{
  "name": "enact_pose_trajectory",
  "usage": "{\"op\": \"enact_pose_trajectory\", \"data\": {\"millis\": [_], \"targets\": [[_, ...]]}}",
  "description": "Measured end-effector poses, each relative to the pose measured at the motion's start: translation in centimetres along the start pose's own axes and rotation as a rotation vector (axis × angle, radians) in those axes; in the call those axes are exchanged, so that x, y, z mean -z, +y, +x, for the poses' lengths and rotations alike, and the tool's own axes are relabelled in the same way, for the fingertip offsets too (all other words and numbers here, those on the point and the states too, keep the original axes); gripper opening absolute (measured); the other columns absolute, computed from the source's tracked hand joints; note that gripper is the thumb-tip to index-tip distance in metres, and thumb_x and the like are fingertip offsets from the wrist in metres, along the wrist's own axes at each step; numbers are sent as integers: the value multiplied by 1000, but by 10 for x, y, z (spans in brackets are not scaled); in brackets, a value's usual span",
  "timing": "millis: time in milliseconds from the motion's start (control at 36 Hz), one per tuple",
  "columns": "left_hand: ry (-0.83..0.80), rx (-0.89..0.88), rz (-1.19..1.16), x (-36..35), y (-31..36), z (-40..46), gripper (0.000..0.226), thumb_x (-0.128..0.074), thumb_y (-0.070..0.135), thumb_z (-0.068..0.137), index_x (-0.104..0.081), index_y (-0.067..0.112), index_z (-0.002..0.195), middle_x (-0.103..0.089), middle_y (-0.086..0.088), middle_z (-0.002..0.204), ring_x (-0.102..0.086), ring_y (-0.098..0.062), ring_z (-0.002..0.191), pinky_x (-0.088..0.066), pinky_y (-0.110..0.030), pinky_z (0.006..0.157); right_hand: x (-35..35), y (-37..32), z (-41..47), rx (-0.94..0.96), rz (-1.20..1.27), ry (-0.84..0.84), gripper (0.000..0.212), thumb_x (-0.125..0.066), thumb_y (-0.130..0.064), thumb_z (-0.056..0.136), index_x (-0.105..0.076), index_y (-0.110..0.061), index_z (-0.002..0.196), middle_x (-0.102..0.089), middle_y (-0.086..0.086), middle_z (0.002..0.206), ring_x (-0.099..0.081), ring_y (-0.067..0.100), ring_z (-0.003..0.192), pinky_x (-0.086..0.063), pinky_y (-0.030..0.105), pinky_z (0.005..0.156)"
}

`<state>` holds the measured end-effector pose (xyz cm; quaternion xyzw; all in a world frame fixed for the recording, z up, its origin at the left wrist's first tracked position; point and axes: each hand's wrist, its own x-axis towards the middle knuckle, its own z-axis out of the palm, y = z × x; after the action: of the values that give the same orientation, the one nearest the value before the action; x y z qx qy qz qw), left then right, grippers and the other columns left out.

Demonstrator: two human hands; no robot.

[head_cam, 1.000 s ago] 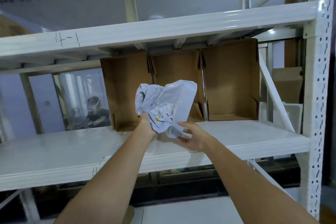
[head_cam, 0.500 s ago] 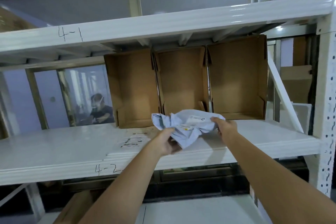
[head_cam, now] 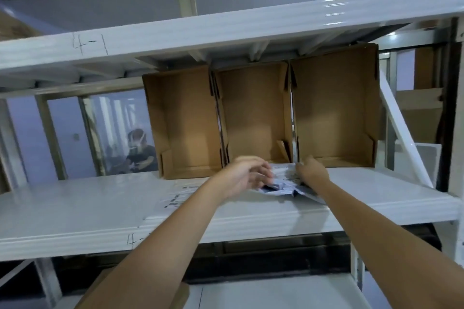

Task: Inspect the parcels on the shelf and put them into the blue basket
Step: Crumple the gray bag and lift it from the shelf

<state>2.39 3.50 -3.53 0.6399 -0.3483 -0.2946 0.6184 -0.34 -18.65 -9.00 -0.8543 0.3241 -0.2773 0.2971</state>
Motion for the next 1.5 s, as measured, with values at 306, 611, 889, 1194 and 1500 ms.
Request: {"op": "enact_pose_trajectory", "data": {"millis": [306,611,889,1194,1500], "targets": [[220,-85,1371,10,-26,69,36,-32,21,100,-51,14,131,-50,-9,139,-48,-27,122,-42,-36,99,-26,-13,-25,423,-623,-232,57,-25,-54,99,-29,-26,149,-22,4,159,-19,23,146,-17,51,116],[70,18,1498,4,-90,86,51,-15,24,105,-3,13,154,10,-1,161,8,-21,149,0,-42,121,-30,-2,-36,330,-658,-394,71,-13,-66,96,1,-30,156,16,1,162,12,23,150,0,50,120],[14,55,1505,5,-89,80,53,-19,12,103,-3,8,153,11,-10,160,4,-27,149,-9,-46,120,-34,-1,-34,339,-682,-415,69,-13,-65,96,-11,-30,155,12,1,163,9,23,150,-5,50,119],[12,137,1354,1,-81,72,49,-16,19,105,-12,13,153,1,-1,161,-10,-21,149,-14,-38,120,-24,-8,-44,310,-690,-447,69,-18,-63,96,-18,-27,155,5,-1,164,-10,25,150,-19,51,115],[151,171,1341,34,-88,54,83,-26,69,92,-8,17,155,8,1,161,1,-16,149,-10,-39,121,-15,4,-45,263,-628,-360,87,-21,-75,90,-15,-18,155,7,8,163,-1,24,151,-13,42,119]]}}
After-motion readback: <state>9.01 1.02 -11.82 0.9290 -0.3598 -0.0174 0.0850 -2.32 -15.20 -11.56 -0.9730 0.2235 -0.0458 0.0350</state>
